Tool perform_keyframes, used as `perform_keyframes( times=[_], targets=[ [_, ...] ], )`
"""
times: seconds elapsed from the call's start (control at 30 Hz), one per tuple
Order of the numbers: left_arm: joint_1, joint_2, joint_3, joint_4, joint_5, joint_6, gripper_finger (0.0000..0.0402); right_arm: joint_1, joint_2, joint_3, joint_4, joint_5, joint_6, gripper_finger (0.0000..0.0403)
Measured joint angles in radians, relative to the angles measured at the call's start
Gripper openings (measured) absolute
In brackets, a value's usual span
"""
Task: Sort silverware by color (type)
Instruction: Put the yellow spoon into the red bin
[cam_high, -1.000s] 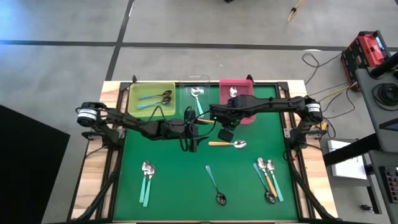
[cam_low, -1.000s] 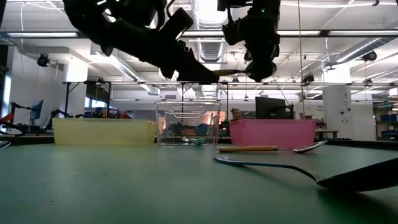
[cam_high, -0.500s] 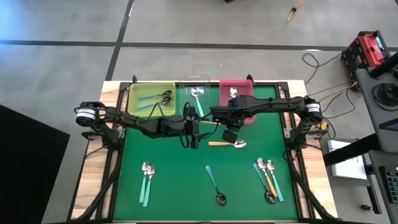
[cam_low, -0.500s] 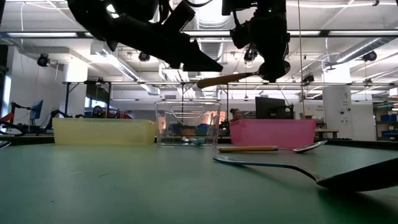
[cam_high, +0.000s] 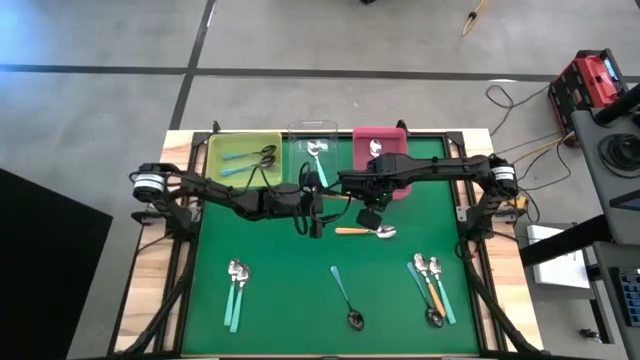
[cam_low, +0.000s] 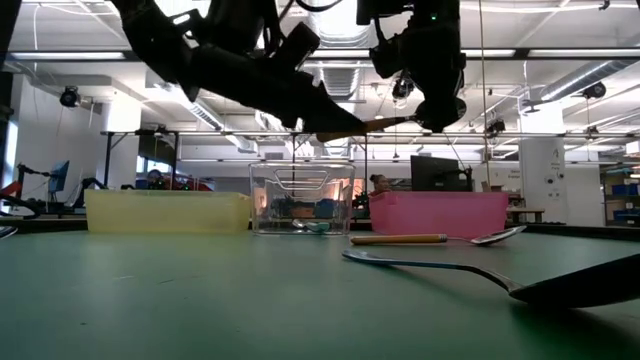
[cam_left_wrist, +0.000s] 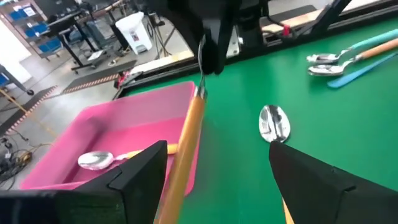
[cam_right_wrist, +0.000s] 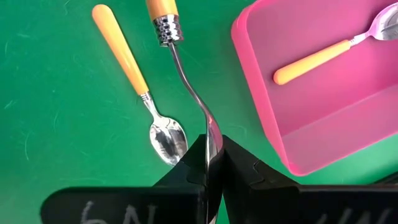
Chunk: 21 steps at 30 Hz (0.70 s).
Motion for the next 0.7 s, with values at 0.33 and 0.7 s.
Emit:
perform_keyframes(
  times=[0.33, 0.7],
  targets=[
    [0.005, 0.014, 0.000, 0.023, -0.050, -0.003, 0.0183, 0.000, 0.000, 0.000, 0.000, 0.000, 0.000, 0.0012],
    [0.003, 0.014, 0.000, 0.005, -0.042, -0.021, 0.0016, 0.000, 0.001, -0.001, -0.001, 0.006, -0.021, 0.0014]
  ],
)
